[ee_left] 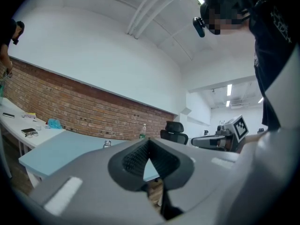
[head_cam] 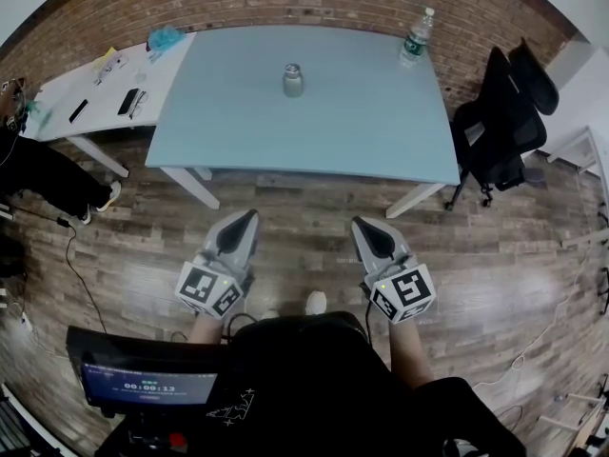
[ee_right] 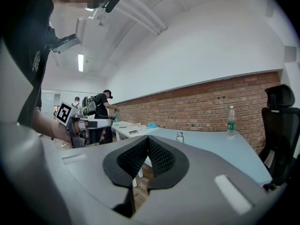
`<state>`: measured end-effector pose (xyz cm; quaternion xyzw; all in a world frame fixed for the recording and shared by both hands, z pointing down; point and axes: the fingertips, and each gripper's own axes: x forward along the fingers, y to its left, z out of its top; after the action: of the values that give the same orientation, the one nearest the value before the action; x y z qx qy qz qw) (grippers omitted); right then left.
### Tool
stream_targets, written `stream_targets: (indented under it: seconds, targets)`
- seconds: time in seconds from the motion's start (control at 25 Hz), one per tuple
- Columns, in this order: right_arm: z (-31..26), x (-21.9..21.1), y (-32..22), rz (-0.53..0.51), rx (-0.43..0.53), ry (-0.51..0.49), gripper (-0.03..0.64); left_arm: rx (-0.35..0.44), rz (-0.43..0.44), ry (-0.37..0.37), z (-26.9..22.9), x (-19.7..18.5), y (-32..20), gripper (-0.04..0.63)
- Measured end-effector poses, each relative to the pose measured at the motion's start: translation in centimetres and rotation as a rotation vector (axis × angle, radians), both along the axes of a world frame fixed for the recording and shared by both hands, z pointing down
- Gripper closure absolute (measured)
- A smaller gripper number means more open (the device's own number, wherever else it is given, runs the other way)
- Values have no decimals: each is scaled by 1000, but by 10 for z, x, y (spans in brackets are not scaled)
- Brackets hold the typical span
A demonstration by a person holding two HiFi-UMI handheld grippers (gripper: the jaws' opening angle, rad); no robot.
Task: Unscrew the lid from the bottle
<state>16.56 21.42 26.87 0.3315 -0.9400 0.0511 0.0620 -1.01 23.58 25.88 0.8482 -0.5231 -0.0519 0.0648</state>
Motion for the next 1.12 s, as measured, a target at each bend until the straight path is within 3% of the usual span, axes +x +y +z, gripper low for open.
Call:
stream_targets:
  seconds: [0.2,0.48,1.12]
  targets:
    - [8,28,-12,-31,-7,-9,614,-2,-21,-22,7,31,-10,595]
    - [7,21,-12,-58,-6,-1,614,-6,-31,5,4,30,-8,595]
    - [9,15,-16,-94,-16,-5,614,-19,-58,-15,2,26,-7,595]
